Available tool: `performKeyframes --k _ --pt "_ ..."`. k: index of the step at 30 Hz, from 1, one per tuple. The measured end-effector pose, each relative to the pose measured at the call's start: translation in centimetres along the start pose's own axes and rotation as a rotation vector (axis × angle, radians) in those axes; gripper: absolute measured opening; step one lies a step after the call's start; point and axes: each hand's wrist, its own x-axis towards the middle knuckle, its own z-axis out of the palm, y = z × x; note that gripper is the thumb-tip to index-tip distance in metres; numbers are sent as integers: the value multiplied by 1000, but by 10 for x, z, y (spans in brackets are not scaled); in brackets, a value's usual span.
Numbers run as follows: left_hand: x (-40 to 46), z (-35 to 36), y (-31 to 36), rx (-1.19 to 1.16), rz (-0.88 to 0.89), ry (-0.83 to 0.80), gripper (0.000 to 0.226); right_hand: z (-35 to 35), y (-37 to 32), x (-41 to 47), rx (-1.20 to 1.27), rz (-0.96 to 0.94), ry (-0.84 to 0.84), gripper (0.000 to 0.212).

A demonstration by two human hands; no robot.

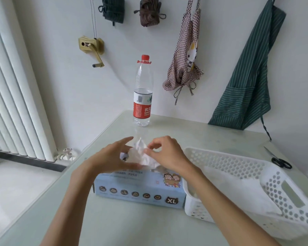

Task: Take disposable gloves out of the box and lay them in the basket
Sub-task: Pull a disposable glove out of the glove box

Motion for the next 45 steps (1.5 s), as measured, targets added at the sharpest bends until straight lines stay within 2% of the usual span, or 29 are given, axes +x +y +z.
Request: performKeyframes --k 2,6,9,12,14,16,19,22,24,27,29,31,34,36,37,38,40,42,45 --pt "0 0 -7 14 -11 15 90 -7 1 2 191 26 90 14" --pt "6 2 -14 24 55 60 31 -22 0 -2 303 -35 94 8" --pt "6 3 -14 50 65 44 17 -43 0 -4 324 -87 218 11" --pt "5 1 -12 44 78 39 20 -61 -2 -8 299 -123 202 15" --pt "4 -3 -10 49 80 14 43 -72 -2 -12 313 -135 267 16" --pt "0 -8 -2 19 98 62 57 -82 -1 -15 321 -150 267 13" --pt "-10 -19 27 -144 237 181 69 -95 0 -20 325 -172 233 12" --pt "-15 -30 65 -213 335 90 88 -101 -8 -17 352 -211 269 14" --pt "-6 -32 93 -211 356 56 80 -110 -14 -18 337 -215 272 13" --pt "9 -30 124 -237 379 31 36 -116 -12 -20 267 -161 210 6" --pt "13 -27 135 -200 367 34 14 -123 -6 -28 286 -87 198 7" --pt "13 -23 145 -239 320 35 11 -133 1 -41 378 30 184 18" --pt "11 -12 165 -427 265 32 11 -139 19 -65 613 203 41 55" --pt "11 -5 180 -519 242 53 11 -133 34 -82 727 234 -52 77" --pt "12 -2 187 -548 234 72 14 -128 39 -90 739 247 -78 82" --pt "12 0 192 -573 232 95 16 -122 44 -96 734 263 -91 81" --pt "13 3 202 -618 232 138 17 -115 53 -106 707 287 -68 64" --pt "16 5 204 -646 219 170 18 -116 60 -111 735 316 49 38" --pt "17 6 189 -595 198 211 10 -129 71 -114 795 317 210 14"
